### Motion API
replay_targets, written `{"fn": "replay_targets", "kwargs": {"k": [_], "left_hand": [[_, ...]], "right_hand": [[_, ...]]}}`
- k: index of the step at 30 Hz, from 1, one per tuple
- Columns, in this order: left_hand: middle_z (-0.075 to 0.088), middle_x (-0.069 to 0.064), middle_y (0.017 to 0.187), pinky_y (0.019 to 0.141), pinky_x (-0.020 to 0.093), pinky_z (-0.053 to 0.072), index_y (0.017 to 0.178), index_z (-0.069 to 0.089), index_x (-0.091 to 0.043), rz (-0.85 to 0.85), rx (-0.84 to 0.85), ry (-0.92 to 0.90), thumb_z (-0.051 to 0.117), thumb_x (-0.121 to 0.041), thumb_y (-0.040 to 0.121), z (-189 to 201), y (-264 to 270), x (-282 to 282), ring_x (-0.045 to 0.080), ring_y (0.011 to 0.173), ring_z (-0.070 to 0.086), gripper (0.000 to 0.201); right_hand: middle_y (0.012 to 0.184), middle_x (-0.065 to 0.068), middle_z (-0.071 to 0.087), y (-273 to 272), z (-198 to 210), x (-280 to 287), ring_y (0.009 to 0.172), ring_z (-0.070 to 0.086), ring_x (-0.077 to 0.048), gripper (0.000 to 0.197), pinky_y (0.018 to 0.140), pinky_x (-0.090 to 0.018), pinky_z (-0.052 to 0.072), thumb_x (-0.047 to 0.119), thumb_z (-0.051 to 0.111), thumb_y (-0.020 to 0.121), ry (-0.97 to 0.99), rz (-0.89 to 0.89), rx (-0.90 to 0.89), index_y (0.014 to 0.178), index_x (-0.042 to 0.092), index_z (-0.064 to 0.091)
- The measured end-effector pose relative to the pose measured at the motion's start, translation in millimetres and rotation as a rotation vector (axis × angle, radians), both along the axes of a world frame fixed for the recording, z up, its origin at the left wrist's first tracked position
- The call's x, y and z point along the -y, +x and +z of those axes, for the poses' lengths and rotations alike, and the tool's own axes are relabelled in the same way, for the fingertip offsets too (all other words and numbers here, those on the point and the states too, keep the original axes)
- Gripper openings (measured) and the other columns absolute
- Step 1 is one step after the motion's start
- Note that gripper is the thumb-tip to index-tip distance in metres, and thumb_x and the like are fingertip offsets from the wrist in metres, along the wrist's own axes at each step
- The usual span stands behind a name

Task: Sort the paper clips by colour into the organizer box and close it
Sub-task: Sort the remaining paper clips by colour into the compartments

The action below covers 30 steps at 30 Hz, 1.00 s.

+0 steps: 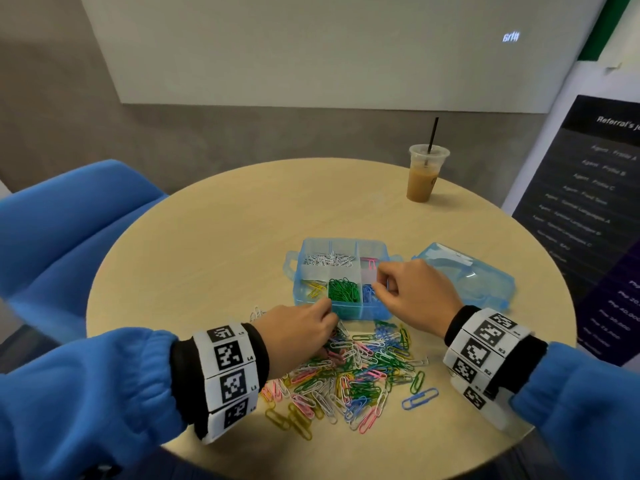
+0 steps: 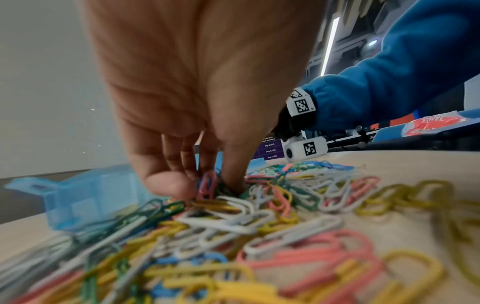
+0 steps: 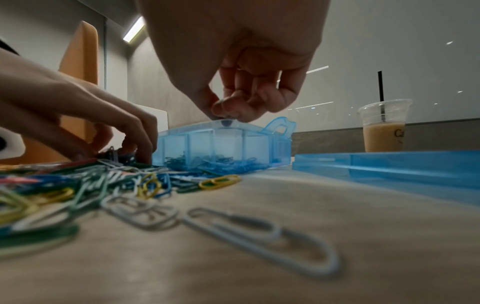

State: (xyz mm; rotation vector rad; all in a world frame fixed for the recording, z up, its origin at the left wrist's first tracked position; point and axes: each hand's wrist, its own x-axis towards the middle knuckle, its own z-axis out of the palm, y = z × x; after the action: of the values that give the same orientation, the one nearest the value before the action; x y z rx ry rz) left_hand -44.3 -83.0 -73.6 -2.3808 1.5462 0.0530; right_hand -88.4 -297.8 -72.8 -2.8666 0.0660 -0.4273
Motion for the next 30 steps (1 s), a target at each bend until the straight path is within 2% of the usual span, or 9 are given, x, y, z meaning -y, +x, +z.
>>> {"fn": "replay_targets", "kwargs": {"k": [4,6,9,12,16,21,24,26,30], "left_hand": [[0.036,0.014,0.129,0.085,0.032,0.048,0.140,0.033,-0.002,-0.074,0.052,0.068,0.038,-0.004,0.101,1,-5,5,0.024,0.110,0.041,0.040],[0.040,0.018,0.127,0.095,0.039,0.046,0.138,0.037,0.005,-0.117,0.104,0.130,0.034,-0.001,0.100,1,-6,7,0.029,0.114,0.036,0.039],[0.042,0.022,0.125,0.099,0.042,0.043,0.135,0.041,0.010,-0.141,0.167,0.199,0.033,-0.002,0.100,0,-5,8,0.033,0.116,0.035,0.038],[0.041,0.020,0.126,0.101,0.040,0.041,0.136,0.040,0.008,-0.111,0.137,0.192,0.038,-0.004,0.100,-1,-3,8,0.031,0.116,0.034,0.037],[0.041,0.019,0.128,0.103,0.040,0.039,0.135,0.041,0.006,-0.094,0.113,0.171,0.035,-0.002,0.100,1,-3,9,0.030,0.117,0.034,0.036],[0.043,0.014,0.122,0.093,0.033,0.037,0.128,0.047,-0.003,-0.083,0.040,0.098,0.033,-0.005,0.100,6,-1,7,0.022,0.105,0.037,0.031],[0.044,0.011,0.122,0.091,0.029,0.033,0.125,0.047,-0.007,-0.034,-0.139,-0.029,0.036,-0.011,0.104,13,6,5,0.015,0.094,0.036,0.024],[0.047,0.009,0.120,0.087,0.024,0.033,0.122,0.048,-0.007,0.025,-0.281,-0.127,0.037,-0.016,0.105,19,11,4,0.017,0.097,0.043,0.023],[0.048,0.001,0.105,0.072,0.015,0.030,0.116,0.050,-0.006,0.116,-0.452,-0.207,0.040,-0.021,0.104,37,15,6,0.020,0.092,0.047,0.021]], "right_hand": [[0.058,0.010,0.050,-1,0,-1,0.056,0.051,-0.013,0.019,0.050,-0.024,0.035,0.029,0.053,0.094,0.009,-0.006,-0.010,0.076,0.023,0.056],[0.058,0.009,0.051,-1,2,0,0.056,0.051,-0.014,0.020,0.051,-0.026,0.036,0.029,0.054,0.093,0.030,-0.013,-0.025,0.075,0.023,0.057],[0.056,0.007,0.053,-5,9,3,0.055,0.051,-0.013,0.020,0.052,-0.028,0.038,0.027,0.058,0.091,0.110,-0.021,-0.028,0.072,0.022,0.059],[0.052,0.004,0.056,-14,24,4,0.046,0.049,-0.007,0.023,0.050,-0.029,0.044,0.020,0.064,0.089,0.418,-0.011,0.008,0.067,0.018,0.062],[0.057,-0.001,0.056,-36,38,-11,0.046,0.049,-0.014,0.021,0.046,-0.022,0.038,0.018,0.063,0.092,0.960,-0.041,-0.085,0.072,0.011,0.063],[0.079,-0.009,0.065,-62,31,-45,0.062,0.061,-0.017,0.024,0.048,-0.023,0.048,0.029,0.054,0.095,1.602,-0.108,-0.381,0.095,0.006,0.063],[0.092,-0.018,0.066,-67,26,-55,0.071,0.066,-0.024,0.040,0.055,-0.029,0.057,0.035,0.051,0.096,1.787,-0.130,-0.448,0.108,-0.002,0.060],[0.099,-0.024,0.065,-67,23,-61,0.080,0.067,-0.029,0.050,0.063,-0.033,0.060,0.037,0.049,0.097,1.877,-0.146,-0.454,0.117,-0.008,0.057],[0.117,-0.030,0.064,-62,14,-72,0.103,0.067,-0.037,0.056,0.085,-0.038,0.058,0.040,0.047,0.098,2.017,-0.149,-0.486,0.120,-0.012,0.056]]}}
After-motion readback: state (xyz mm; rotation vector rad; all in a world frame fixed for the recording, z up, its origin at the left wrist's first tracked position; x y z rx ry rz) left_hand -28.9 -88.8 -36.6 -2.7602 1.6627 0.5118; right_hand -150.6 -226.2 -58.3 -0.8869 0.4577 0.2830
